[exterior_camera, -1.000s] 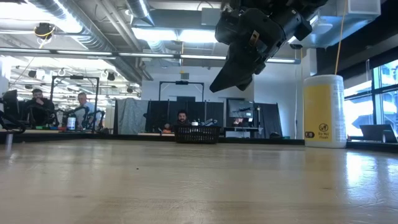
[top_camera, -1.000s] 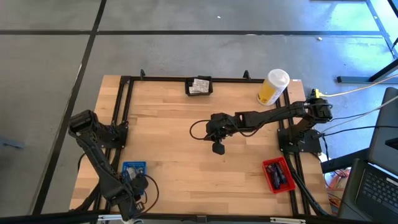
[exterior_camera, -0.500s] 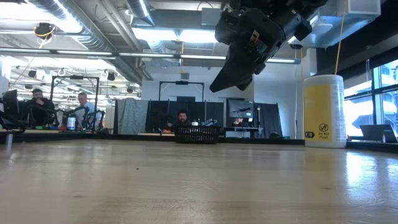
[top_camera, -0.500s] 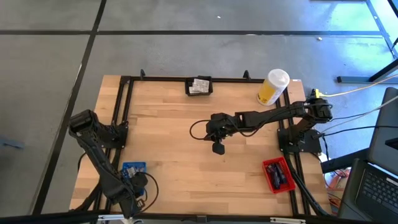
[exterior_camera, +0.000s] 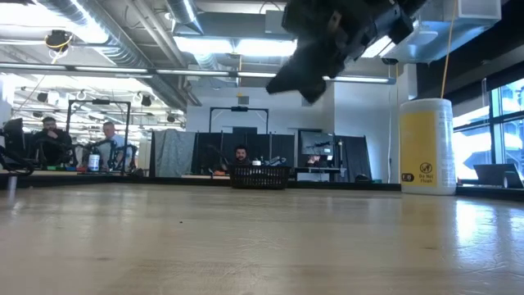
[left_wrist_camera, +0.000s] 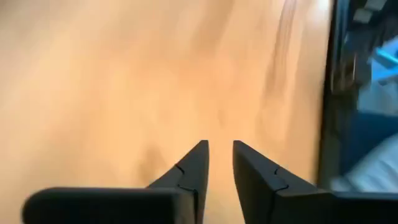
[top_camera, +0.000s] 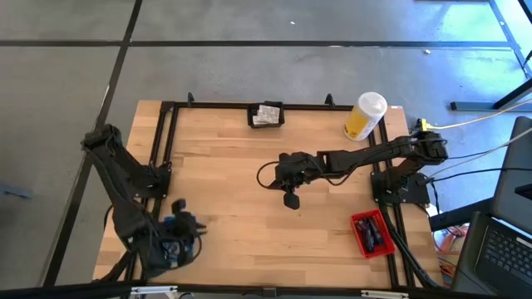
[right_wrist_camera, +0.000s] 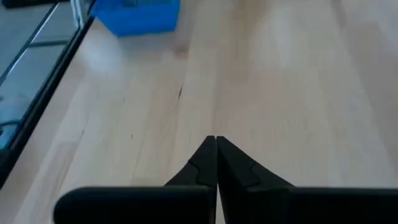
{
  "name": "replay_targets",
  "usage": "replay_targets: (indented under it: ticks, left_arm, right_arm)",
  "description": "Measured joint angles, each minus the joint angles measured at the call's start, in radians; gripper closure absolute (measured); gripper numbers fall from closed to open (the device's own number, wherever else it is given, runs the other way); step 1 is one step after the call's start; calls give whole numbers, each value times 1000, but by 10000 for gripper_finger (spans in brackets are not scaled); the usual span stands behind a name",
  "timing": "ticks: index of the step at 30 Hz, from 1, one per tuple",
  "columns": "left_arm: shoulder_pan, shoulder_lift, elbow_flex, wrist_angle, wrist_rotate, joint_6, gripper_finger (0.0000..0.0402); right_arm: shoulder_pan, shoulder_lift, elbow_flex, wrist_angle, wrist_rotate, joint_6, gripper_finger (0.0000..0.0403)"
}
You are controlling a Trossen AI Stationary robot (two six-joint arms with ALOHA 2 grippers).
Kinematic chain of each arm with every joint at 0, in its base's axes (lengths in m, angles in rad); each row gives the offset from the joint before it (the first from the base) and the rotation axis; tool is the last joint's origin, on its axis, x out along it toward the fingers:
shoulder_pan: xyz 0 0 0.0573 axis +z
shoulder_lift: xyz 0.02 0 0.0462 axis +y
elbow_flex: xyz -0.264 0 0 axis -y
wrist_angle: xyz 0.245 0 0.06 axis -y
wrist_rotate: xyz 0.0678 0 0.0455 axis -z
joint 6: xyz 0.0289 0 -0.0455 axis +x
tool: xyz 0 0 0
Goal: Pick & Place Travel size toiletries
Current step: Return to Home Position
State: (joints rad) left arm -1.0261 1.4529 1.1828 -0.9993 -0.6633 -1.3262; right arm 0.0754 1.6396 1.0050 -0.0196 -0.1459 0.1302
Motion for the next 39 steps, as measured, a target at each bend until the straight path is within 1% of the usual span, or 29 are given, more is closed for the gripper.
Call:
replay_targets:
  ticks: [2, 4, 6, 8, 10, 12, 14, 16, 18, 20, 22, 25, 27, 30, 33, 35, 39]
  left_arm:
    - [17, -32, 0, 0, -122, 146, 348]
    - [39, -60, 0, -2, -199, 264, 370]
    - [64, -87, 0, -5, -271, 369, 392]
    - [81, -114, 0, -9, -337, 455, 397]
    - [86, -156, -28, -1, -399, 501, 399]
    - [85, -217, -100, 34, -455, 508, 400]
    - [85, -294, -219, 104, -475, 487, 400]
    - [85, -381, -352, 220, -473, 492, 400]
    - [93, -480, -478, 375, -477, 551, 400]
    - [111, -576, -592, 559, -464, 679, 400]
    - [143, -678, -698, 786, -407, 862, 400]
    - [215, -815, -831, 1085, -242, 1126, 400]
    - [267, -898, -904, 1197, -146, 1243, 400]
    - [336, -1028, -980, 1225, -64, 1296, 400]
    - [385, -1140, -1032, 1190, -1, 1302, 400]
    - [404, -1210, -1044, 1118, 10, 1302, 400]
    - [421, -1325, -1044, 964, -7, 1275, 400]
  right_arm:
    - [12, -20, 0, 6, 47, -9, 401]
    - [22, -54, 0, -13, 92, -31, 401]
    - [31, -94, 0, -20, 100, -61, 402]
    - [35, -138, 0, -44, 101, -95, 402]
    - [31, -179, -11, -78, 100, -112, 402]
    - [13, -228, -51, -94, 101, -99, 402]
    - [-1, -293, -119, -94, 107, -86, 402]
    - [-8, -367, -197, -69, 122, -82, 402]
    - [-12, -453, -279, -25, 145, -67, 402]
    - [-20, -535, -352, 22, 152, -67, 402]
    - [-30, -608, -423, 68, 151, -76, 402]
    - [-50, -700, -507, 88, 133, -78, 403]
    - [-67, -759, -558, 88, 148, -70, 403]
    - [-81, -852, -629, 87, 161, -73, 403]
    - [-83, -942, -683, 89, 157, -98, 403]
    - [-84, -1004, -719, 87, 158, -114, 403]
    - [-83, -1138, -789, 82, 158, -138, 403]
